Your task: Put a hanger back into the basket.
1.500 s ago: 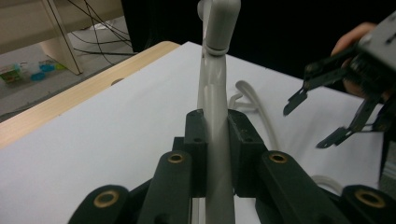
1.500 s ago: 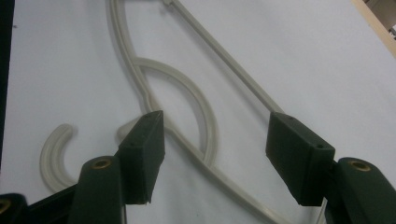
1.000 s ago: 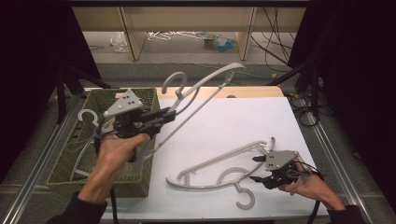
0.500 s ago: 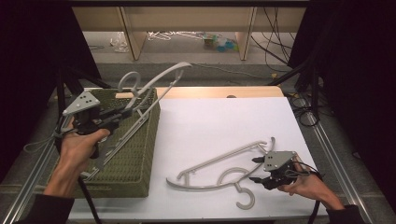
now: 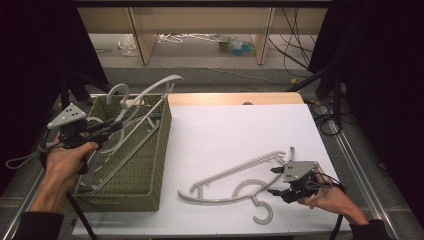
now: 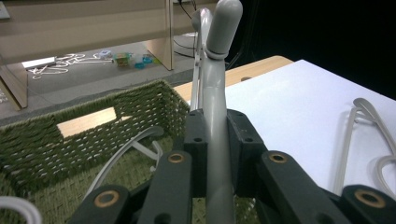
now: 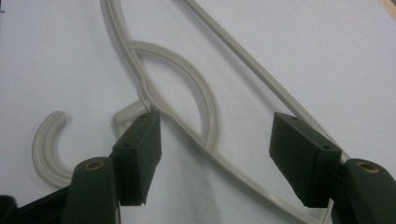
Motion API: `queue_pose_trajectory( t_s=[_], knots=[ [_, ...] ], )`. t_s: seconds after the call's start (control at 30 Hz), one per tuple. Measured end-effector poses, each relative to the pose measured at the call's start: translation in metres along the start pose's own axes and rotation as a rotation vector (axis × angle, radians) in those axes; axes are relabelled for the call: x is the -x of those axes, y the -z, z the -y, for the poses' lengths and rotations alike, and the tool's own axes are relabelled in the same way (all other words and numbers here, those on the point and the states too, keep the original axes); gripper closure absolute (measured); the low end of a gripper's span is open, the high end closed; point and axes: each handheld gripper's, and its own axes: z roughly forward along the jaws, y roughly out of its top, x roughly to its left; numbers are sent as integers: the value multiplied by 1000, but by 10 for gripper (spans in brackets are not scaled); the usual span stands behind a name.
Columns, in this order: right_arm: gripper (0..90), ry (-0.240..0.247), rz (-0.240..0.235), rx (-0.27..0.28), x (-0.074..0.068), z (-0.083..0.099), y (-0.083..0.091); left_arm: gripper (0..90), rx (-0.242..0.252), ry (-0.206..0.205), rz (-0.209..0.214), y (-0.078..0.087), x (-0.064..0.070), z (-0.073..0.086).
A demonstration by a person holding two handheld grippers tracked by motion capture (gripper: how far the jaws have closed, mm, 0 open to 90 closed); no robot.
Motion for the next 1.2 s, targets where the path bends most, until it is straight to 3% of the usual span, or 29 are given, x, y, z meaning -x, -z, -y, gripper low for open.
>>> queue_pose_trajectory(
  t_s=[0.27,0.47,0.87,1.07,1.2],
  knots=[
    [348,-6,-8,-10,-1,1,1,792,-35,-23,-43,10,-25,16],
    [348,-1,-2,-10,0,1,-1,792,-54,12,-64,15,-38,32],
    [348,4,2,-16,0,1,-2,792,-130,61,-46,8,-43,50],
    [348,7,-3,-19,0,1,-1,792,-185,51,-54,-4,-41,55],
    [349,11,-1,-23,0,2,-2,790,-209,86,-50,-13,-43,62]
  ],
)
